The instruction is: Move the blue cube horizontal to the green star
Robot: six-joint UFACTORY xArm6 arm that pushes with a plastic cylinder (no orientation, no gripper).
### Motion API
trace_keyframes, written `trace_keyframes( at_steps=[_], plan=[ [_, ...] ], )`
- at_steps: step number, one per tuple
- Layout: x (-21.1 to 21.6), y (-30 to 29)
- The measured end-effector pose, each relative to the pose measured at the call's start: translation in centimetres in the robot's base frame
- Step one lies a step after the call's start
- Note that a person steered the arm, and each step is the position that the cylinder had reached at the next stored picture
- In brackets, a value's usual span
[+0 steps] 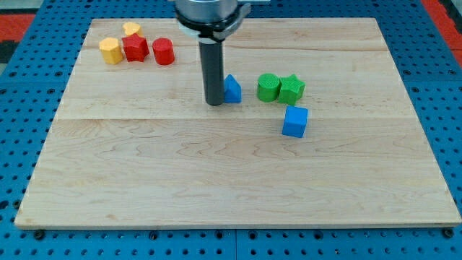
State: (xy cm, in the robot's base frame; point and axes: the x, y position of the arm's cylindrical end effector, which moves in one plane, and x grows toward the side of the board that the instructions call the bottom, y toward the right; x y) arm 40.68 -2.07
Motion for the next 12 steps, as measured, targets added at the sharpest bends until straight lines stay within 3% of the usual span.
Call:
trace_keyframes(
  at_steps=[1,2,4,6,8,9,10,12],
  plan=[
    [0.7,0.9],
    [4.7,2.3],
    [6.3,18.0],
    [1.9,23.3],
    [-0.6,24.0],
    [4.2,22.0],
    [7.1,13.8],
    [7.3,-1.2]
  ],
)
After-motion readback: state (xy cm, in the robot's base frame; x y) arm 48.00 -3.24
